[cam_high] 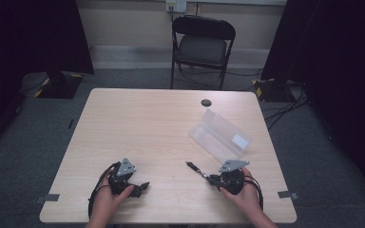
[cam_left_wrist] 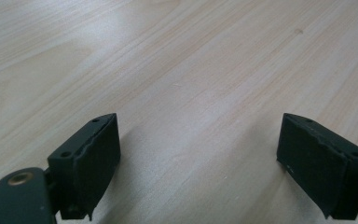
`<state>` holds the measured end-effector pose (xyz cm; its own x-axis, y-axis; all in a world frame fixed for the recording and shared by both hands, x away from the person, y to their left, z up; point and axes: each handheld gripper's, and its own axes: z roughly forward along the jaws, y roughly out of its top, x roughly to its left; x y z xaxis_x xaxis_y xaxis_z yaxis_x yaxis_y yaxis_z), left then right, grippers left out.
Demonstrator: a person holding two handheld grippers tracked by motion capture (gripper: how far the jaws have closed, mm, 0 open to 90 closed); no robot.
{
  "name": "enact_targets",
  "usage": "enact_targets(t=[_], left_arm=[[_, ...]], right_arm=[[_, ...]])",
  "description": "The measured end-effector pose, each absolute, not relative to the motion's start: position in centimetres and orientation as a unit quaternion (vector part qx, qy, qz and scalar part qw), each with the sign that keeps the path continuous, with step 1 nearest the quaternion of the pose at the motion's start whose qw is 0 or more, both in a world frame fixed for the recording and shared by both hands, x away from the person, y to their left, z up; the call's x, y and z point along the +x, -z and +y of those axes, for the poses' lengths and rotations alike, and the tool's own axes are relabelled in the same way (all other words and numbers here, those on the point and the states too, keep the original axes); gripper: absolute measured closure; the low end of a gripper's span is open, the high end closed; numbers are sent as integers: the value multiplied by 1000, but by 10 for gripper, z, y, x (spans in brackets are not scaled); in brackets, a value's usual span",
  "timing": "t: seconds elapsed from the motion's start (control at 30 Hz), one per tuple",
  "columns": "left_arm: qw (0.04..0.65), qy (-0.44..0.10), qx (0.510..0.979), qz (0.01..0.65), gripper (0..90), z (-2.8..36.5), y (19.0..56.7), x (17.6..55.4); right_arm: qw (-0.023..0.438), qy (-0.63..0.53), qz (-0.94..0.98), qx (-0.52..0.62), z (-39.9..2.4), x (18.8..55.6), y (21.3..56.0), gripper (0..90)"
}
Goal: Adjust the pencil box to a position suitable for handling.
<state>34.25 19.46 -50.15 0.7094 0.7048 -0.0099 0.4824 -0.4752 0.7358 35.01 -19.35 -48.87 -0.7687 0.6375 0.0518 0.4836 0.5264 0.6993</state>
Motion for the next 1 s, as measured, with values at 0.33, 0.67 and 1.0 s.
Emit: enact_targets(t=[0.33,0.67,1.0], left_arm=[[373,-150,846,351,131,194,501,342],[373,-150,846,352,131,194,501,342],[373,-150,846,351,131,194,501,342]], right_arm=[[96,-361,872,317,-194,353,488,804],[94,-342,877,324,-189,354,484,814],[87,-364,869,325,-189,358,479,814]])
